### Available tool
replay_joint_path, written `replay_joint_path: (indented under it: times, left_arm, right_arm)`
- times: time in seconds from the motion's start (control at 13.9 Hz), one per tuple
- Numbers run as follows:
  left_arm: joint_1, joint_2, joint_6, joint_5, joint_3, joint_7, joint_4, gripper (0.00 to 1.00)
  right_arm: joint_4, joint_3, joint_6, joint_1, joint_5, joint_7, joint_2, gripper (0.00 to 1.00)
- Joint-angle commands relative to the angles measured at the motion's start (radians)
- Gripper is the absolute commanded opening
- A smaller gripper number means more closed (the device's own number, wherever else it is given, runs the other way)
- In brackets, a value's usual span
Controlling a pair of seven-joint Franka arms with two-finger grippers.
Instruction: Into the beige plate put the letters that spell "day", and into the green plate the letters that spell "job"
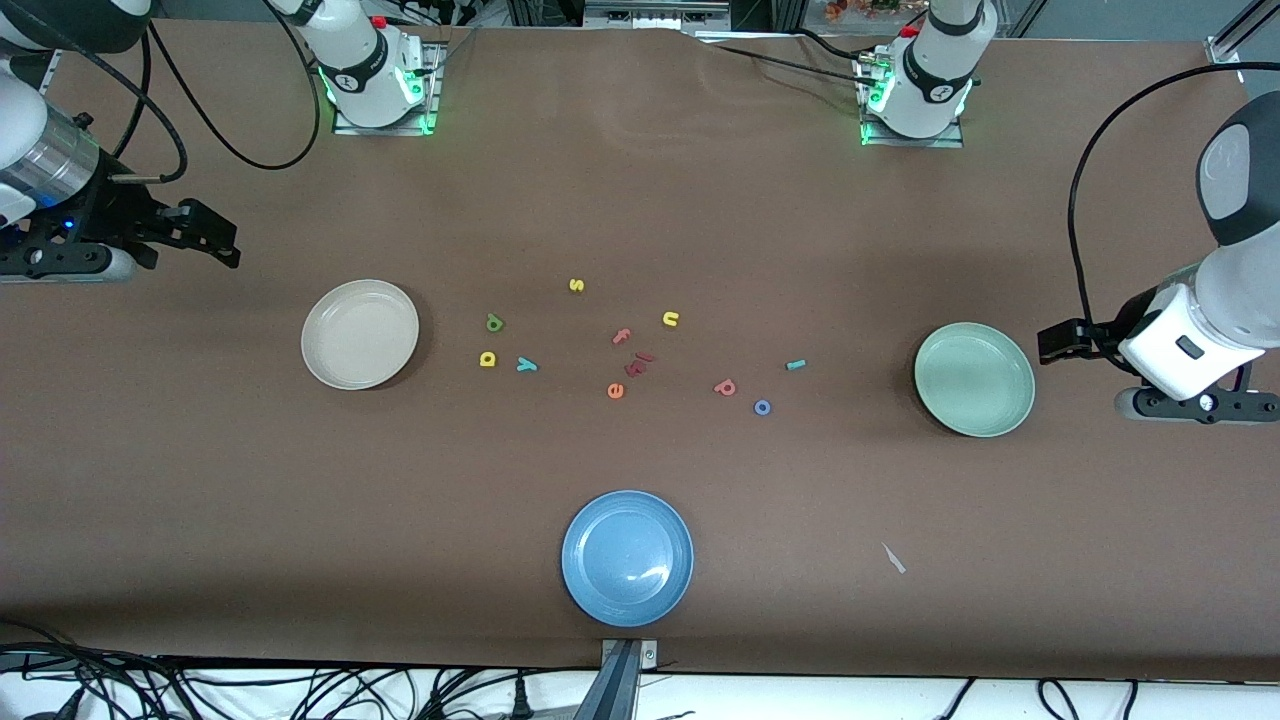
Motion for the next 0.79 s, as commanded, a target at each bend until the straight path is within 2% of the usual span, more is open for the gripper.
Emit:
replay_joint_path:
  times: [0.0,0.51,0.72]
  left_arm:
    - [-0.005,-0.002,0.0,0.014,0.002,0.003,0.005,1.0]
    - [-0.002,-0.002,0.0,0.012,0.002,0.0,0.005,1.0]
    - [-0.001,0.0,0.0,0.014,0.004,-0.017,0.004,1.0]
  right_arm:
    - [0.018,0.01,-0.005,-0.013,0.011,0.01,0.006,1.0]
    - [0.012,0.01,0.0,-0.011,0.016,0.013,0.007,1.0]
    - [0.012,0.013,0.04,-0.007,0.017,0.013,0.05,1.0]
